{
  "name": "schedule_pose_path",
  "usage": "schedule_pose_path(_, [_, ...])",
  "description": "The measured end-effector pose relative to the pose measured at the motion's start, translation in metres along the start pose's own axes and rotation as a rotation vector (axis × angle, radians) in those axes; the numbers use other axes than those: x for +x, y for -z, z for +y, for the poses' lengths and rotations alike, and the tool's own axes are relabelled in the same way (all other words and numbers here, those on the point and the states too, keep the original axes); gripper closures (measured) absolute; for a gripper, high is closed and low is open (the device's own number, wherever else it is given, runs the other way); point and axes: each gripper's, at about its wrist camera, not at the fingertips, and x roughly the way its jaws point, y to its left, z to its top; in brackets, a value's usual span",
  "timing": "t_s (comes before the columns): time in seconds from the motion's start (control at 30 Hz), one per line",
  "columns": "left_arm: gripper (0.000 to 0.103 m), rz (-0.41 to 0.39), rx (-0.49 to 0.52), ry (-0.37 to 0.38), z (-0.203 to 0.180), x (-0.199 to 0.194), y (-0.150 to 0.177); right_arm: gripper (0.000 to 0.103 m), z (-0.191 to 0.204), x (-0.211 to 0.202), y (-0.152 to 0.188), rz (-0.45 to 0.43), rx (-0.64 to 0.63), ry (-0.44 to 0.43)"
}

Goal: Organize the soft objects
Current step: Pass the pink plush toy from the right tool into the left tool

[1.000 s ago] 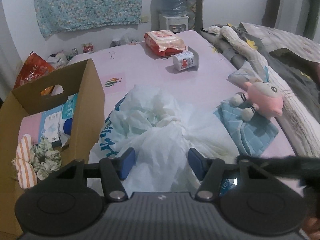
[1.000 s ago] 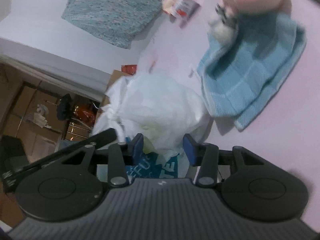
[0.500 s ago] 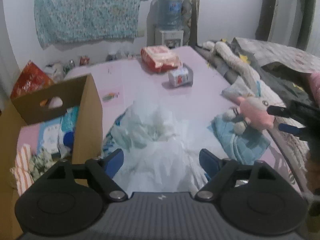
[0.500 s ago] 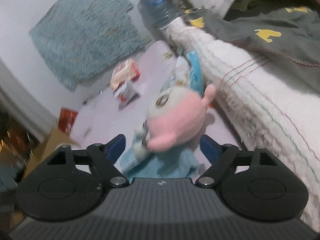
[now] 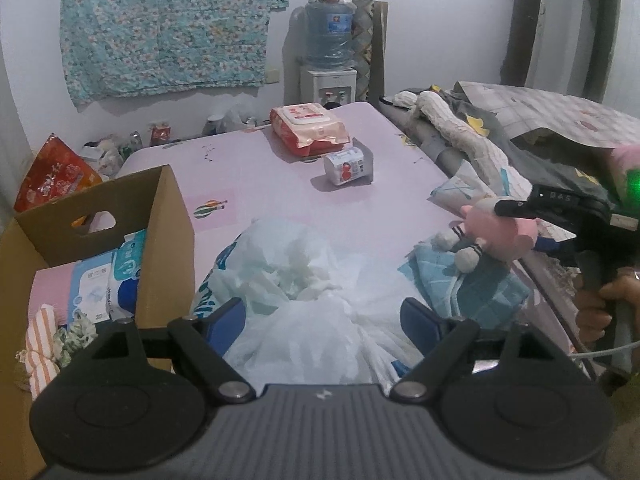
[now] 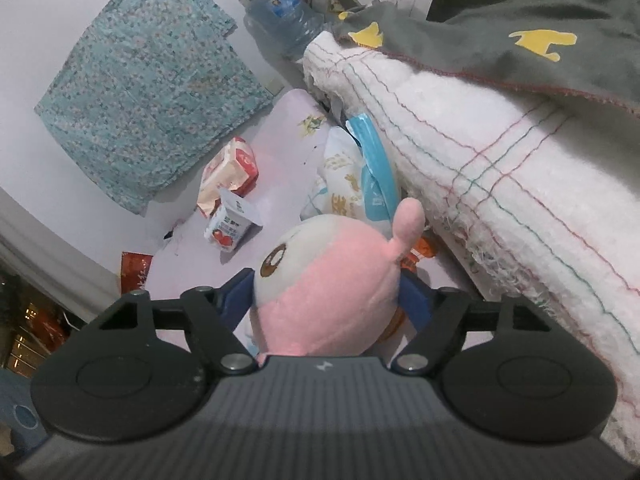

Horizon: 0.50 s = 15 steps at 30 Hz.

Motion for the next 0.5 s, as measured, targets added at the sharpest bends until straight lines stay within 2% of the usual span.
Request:
schedule_pose_path(0.1, [0.017, -0.003, 0.009, 0.018, -0.003, 0.0, 0.0, 0.029, -0.002, -0.015, -0.002, -0.012, 0.002, -0.063])
schedule_pose_path(0.23, [0.016, 0.003, 0.007, 0.064, -0.007, -0.002, -0.003, 0.029, -0.004, -0.038, -0.005, 0.02, -0.005, -0.23])
schedule_pose_path(0.37, [0.012, 0.008, 0.013, 0.129, -0.012, -0.006, -0.003, 0.026, -0.004, -0.044, -0.002, 0.163, -0.063, -0.398])
schedule_pose_path(0.43, [0.012, 0.022, 0.025, 0.15, -0.017, -0.005, -0.003, 0.023, -0.002, -0.044, 0.007, 0.242, -0.125, -0.412])
schedule_pose_path(0.5, [0.012, 0.039, 0.045, 0.161, -0.023, -0.002, -0.003, 0.022, -0.002, -0.037, 0.017, 0.326, -0.186, -0.388])
